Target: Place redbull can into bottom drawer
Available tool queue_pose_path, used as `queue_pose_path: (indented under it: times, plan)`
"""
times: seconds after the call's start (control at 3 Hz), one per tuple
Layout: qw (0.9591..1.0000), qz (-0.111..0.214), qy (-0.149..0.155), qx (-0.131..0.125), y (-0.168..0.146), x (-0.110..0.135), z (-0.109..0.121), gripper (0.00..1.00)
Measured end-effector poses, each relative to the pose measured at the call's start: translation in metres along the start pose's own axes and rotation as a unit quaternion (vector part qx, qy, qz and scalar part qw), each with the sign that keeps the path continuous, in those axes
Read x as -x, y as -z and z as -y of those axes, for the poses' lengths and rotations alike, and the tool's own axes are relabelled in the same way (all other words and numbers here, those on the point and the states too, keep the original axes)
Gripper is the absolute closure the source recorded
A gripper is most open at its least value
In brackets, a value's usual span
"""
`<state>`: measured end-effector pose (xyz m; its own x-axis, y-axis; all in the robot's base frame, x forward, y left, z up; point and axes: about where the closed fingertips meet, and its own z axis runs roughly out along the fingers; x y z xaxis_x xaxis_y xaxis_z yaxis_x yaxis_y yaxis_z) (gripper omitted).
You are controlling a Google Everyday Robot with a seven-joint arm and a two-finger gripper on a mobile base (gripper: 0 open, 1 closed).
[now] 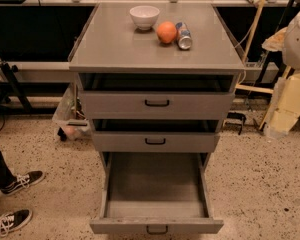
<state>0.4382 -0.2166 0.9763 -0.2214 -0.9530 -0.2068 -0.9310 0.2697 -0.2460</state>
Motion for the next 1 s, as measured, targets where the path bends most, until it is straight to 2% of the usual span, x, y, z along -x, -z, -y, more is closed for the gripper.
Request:
queue_pose_path:
  times: [0.33,0.67,1.0]
  plan:
    - [1.0000,0.000,0.000,0.000,0.000,0.000,0.000,0.00]
    - [1.0000,0.004,0.001,0.003,-0.008,0.008,0.026,0.00]
    - [0.9997,0.011,0.012,0.016,-0.037,0.034,0.083,0.00]
